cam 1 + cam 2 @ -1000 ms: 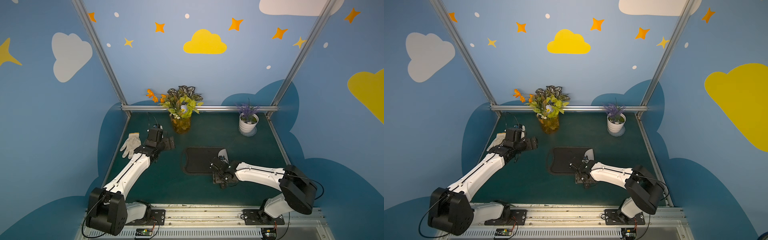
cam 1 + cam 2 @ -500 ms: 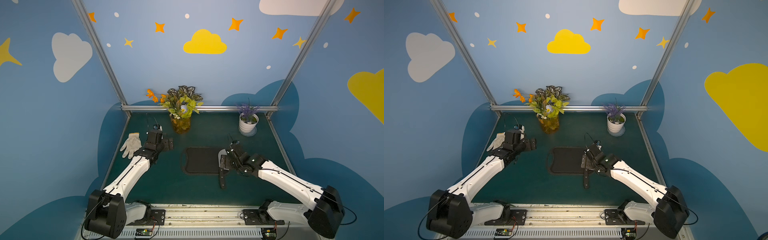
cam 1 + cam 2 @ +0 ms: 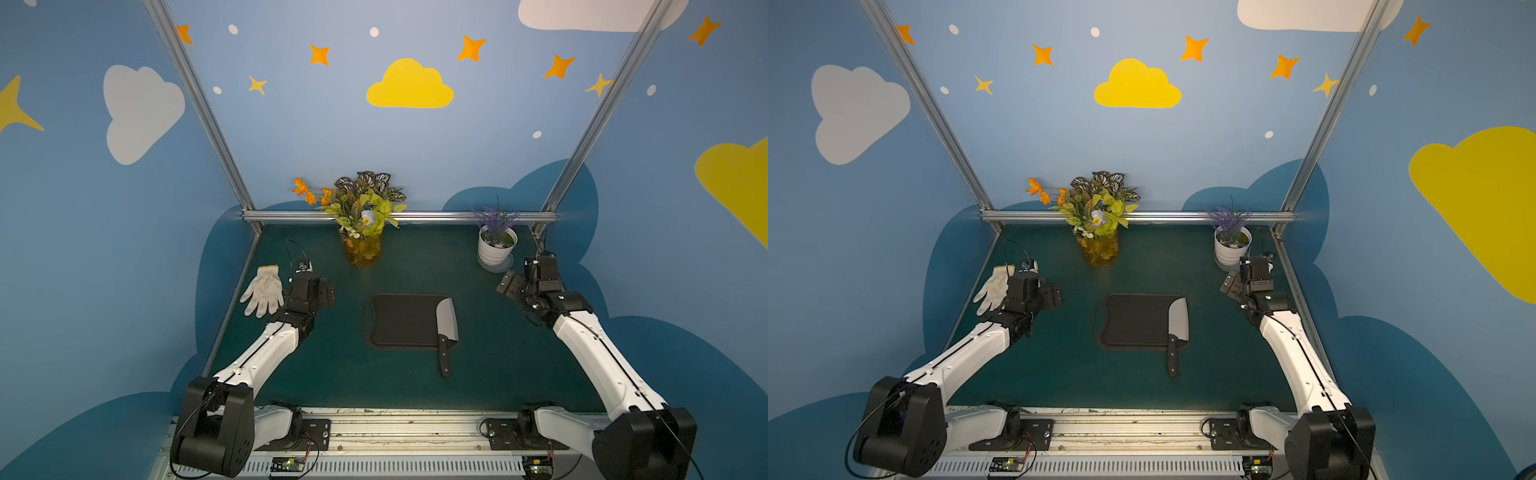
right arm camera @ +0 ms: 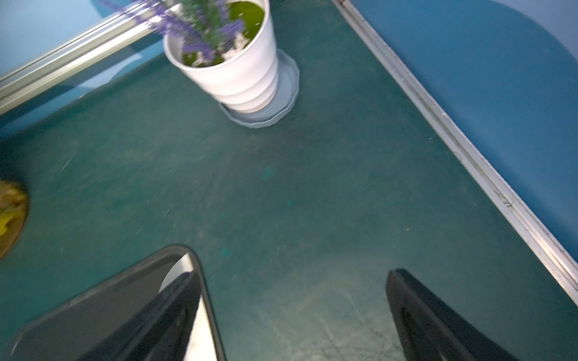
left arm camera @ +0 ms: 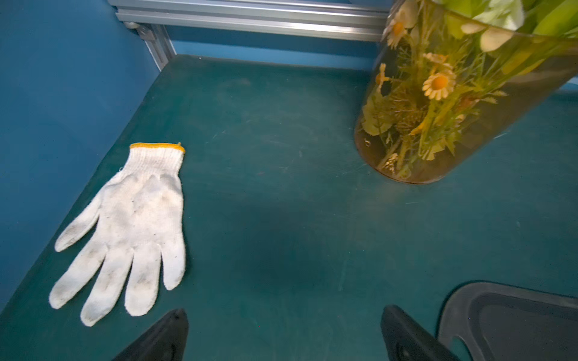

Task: Align the knife with the edge of the cutting board
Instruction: Reset both arms

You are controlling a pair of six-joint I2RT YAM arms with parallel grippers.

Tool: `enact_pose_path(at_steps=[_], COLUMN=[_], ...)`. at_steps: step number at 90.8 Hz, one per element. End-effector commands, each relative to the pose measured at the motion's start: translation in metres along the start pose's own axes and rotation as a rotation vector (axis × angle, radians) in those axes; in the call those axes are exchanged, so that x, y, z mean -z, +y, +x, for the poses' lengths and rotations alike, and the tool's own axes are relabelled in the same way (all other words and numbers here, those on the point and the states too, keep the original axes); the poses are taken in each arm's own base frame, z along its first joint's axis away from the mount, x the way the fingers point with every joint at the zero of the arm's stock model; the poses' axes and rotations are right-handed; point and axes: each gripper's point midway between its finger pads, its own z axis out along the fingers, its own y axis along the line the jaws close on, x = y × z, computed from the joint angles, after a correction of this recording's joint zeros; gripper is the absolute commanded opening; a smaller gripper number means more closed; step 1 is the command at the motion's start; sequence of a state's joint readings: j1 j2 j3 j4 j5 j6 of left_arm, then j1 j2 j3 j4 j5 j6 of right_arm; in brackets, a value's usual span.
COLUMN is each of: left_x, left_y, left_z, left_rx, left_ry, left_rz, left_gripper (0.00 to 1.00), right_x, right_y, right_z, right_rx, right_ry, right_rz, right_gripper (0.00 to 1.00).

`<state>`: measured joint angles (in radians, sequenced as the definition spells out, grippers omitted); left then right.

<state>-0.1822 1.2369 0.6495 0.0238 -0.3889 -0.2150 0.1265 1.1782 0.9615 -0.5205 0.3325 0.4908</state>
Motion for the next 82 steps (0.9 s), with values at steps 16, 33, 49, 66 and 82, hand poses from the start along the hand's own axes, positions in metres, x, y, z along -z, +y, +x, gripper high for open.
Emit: enact_pose_path(at_steps=[16, 33, 49, 66, 82], left_x=[-0.009, -0.017, -0.022, -0.031, -0.038], left_y=[0.02, 0.015, 0.014, 0.013, 0.0], left_z=[-0.016, -0.011, -0.003, 0.006, 0.014], left_rx=[-0.015, -0.084, -0.106, -0.103, -0.125], left_ry=[-0.153, -0.221, -0.261, -0.276, -0.297], left_rz=[-0.087, -0.059, -0.028, 0.025, 0.105], left_gripper=[1.0, 1.0, 1.0, 1.0, 1.0], right_x=[-0.051, -0.07, -0.087, -0.094, -0.097], right_y=[-0.056, -0.071, -0.064, -0.06, -0.049], right_z=[-0.003, 0.001, 0.005, 0.012, 0.013], right_rx=[-0.02, 0.006, 0.074, 0.125, 0.152], right_ry=[-0.131, -0.161, -0.175, -0.231, -0.284], right_rz=[0.204, 0.27, 0.238, 0.197, 0.116], right_gripper=[0.98, 0.98, 0.98, 0.98, 0.98])
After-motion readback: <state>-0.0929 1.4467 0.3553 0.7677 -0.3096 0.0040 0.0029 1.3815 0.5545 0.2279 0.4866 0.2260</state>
